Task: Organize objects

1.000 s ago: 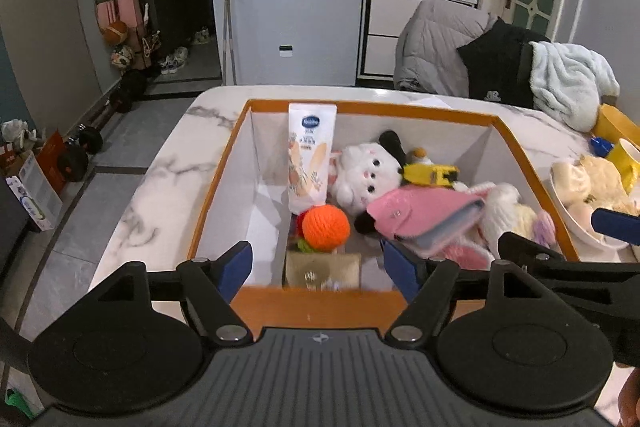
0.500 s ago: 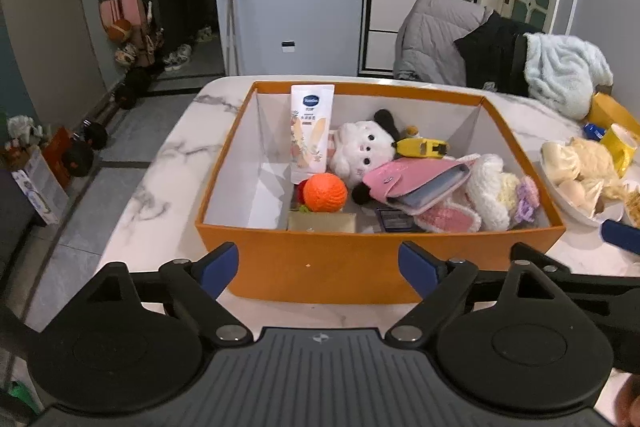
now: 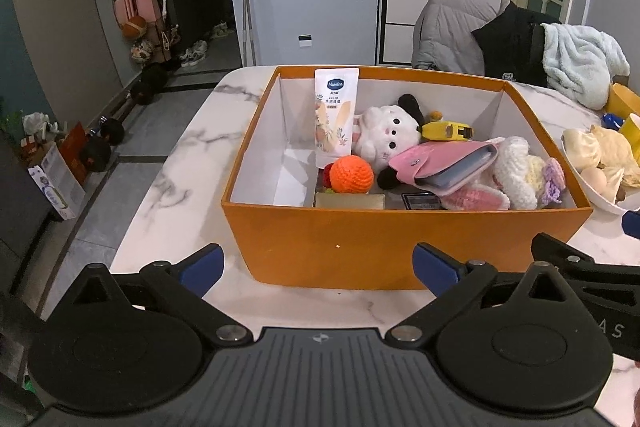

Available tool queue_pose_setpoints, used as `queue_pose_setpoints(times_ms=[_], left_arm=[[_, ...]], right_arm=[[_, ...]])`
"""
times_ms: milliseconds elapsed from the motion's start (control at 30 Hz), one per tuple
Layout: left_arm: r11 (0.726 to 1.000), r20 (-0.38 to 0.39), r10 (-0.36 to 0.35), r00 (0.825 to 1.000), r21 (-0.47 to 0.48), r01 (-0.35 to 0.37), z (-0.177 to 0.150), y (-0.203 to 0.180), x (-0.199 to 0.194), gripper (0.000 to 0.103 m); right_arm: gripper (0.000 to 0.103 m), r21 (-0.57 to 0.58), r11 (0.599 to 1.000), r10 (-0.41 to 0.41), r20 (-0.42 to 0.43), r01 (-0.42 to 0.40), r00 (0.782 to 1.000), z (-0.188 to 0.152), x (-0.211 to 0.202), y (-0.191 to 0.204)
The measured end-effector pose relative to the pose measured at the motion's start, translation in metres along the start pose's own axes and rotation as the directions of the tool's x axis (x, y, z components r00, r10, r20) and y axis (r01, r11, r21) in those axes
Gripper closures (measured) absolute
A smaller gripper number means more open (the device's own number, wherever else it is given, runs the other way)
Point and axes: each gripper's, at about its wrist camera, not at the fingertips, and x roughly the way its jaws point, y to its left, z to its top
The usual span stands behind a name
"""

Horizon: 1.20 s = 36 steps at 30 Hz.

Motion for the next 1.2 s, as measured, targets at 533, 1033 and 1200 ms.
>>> queue_pose_setpoints(times_ms=[533,1033,1200], left_arm=[[1.0,0.029,0.022,0.999,0.018,-0.022,-0.0013,0.0046,-0.0017,0.0],[1.0,0.056,0.016,0.998,0.015,-0.016,-0.0005,0.0055,-0.0066,0.0],[1.0,0.065,0.012,0.998,0.011,-0.013,-0.0002,0.0072,-0.0081,0.0]], right_arm=[[0.005,-0.016,1.0,0.002,-0.012,-0.002,1.0,-0.0008,0.0022,0.0078],[0.005,-0.015,1.0,0.006,-0.003,-0.006,1.0,-0.0015,-0.0009,0.0073],[0.005,-0.016,1.0,0.01,-0.006,-0.01,1.0,-0.0025,-0.002,0.0074]])
